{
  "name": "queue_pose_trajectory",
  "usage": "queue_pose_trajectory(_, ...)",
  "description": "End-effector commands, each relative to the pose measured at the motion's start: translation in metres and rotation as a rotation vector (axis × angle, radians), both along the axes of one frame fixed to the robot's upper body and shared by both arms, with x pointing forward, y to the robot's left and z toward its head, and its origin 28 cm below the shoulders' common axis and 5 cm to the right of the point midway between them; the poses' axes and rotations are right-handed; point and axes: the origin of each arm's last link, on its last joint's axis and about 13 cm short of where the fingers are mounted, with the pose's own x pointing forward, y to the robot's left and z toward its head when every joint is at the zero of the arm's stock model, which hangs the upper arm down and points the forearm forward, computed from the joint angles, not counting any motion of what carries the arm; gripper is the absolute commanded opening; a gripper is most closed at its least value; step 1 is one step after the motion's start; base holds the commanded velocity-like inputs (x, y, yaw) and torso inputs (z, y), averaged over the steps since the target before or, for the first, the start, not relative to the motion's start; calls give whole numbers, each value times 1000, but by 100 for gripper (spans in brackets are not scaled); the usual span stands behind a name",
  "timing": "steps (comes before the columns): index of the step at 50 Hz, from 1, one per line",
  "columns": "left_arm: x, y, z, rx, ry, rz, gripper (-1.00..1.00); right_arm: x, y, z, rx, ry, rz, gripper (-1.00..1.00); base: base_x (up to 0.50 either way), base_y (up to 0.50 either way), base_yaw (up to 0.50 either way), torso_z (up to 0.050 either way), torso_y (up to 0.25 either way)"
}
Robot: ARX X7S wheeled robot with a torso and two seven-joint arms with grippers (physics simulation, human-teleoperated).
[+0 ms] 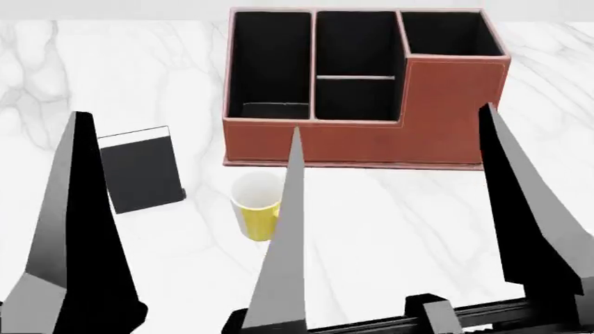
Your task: Pick up the yellow and white mug and place it to the right of the caddy.
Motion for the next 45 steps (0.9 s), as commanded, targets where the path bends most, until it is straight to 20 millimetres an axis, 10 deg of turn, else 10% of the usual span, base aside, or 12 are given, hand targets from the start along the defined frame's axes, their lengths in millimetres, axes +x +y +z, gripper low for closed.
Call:
queue_pose_trajectory(1, -35, 49, -13, -126, 376, 416, 100, -19, -27, 8, 156, 84, -204, 100, 0, 0, 0, 0, 0)
queue_pose_trajectory(20, -36, 51, -14, -146, 392, 421, 100, -17, -29, 4, 146, 62, -253, 100, 0, 0, 0, 0, 0)
queue_pose_trajectory(45, -49, 114, 0, -457, 327, 942, 100, -14, -26, 2, 130, 60, -270, 100, 0, 0, 0, 0, 0)
